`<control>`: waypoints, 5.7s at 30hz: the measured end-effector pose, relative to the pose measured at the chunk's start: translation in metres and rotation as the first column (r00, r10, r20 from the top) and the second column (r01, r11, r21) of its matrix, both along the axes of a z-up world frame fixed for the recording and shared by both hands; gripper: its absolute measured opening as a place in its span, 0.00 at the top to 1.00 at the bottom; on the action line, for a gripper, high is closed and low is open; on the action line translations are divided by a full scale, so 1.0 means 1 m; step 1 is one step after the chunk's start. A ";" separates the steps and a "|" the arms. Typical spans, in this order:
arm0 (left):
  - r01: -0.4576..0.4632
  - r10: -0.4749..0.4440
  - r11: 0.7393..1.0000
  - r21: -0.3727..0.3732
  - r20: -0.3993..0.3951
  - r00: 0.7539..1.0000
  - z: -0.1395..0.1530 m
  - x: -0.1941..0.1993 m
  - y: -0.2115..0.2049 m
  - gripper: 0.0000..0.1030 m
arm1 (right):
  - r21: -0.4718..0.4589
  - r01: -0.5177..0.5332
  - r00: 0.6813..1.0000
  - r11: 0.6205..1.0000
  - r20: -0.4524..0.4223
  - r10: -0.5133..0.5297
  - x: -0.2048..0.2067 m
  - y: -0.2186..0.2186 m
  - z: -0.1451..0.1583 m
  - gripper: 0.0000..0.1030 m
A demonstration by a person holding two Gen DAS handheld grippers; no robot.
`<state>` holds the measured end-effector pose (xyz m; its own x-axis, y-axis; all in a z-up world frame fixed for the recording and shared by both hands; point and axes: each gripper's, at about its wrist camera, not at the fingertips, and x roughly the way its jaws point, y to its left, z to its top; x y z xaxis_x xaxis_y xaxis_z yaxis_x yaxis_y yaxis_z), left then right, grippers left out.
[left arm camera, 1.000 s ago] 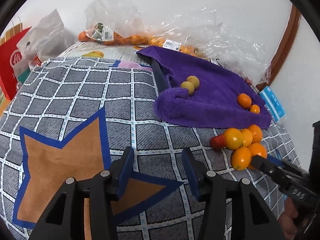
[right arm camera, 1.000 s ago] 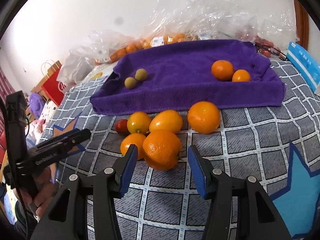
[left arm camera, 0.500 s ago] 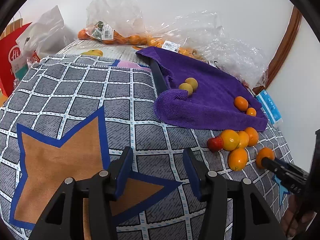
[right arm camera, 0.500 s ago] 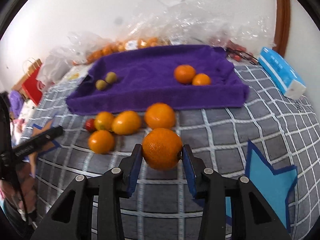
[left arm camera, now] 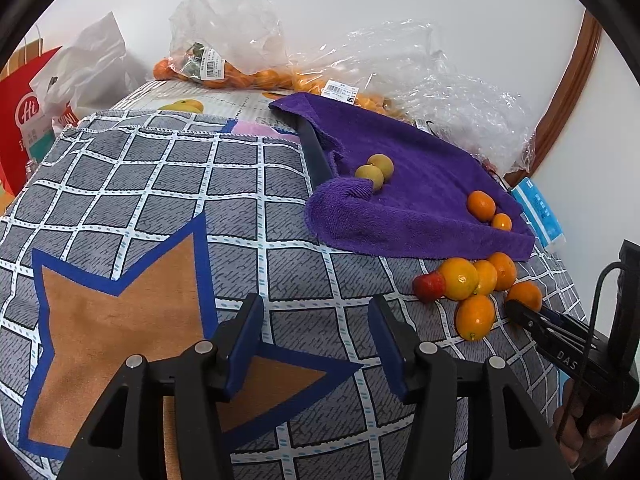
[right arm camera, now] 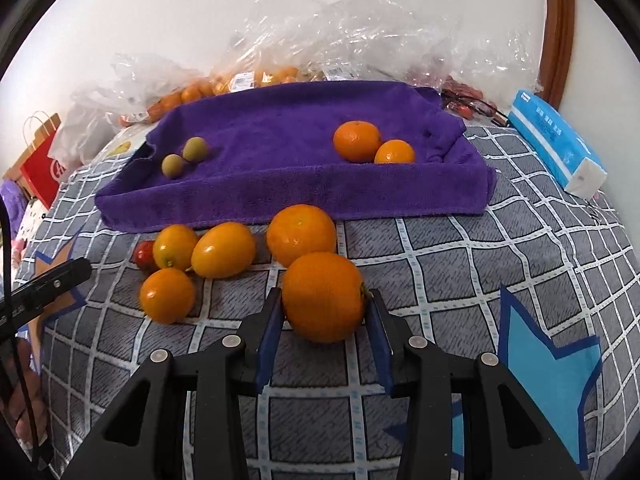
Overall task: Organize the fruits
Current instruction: 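Grasp the small red fruit with the left tool while the right tool holds the large orange, then carry the red fruit and large orange over the purple towel with both tools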
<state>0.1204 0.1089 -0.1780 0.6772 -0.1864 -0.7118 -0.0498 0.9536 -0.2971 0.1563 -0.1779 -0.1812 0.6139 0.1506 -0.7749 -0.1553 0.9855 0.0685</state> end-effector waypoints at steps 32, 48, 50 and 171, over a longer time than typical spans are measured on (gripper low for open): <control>0.018 -0.017 0.997 0.077 -0.015 1.000 0.002 0.003 -0.012 0.43 | -0.013 -0.022 0.993 1.000 0.115 0.023 -0.003 -0.029 0.008 0.62; 0.210 -0.211 0.977 -0.029 -0.045 0.976 0.013 0.006 -0.066 0.43 | 0.019 0.033 0.993 0.999 0.113 -0.035 -0.012 -0.049 0.008 0.62; 0.227 -0.228 0.973 -0.033 -0.063 0.972 0.008 0.009 -0.070 0.42 | 0.029 0.036 0.993 0.999 0.110 -0.039 -0.011 -0.051 0.007 0.62; 0.035 -0.036 0.999 -0.028 -0.032 0.999 0.023 0.016 -0.066 0.77 | 0.101 0.019 0.986 0.995 0.165 -0.035 -0.042 -0.058 0.035 0.62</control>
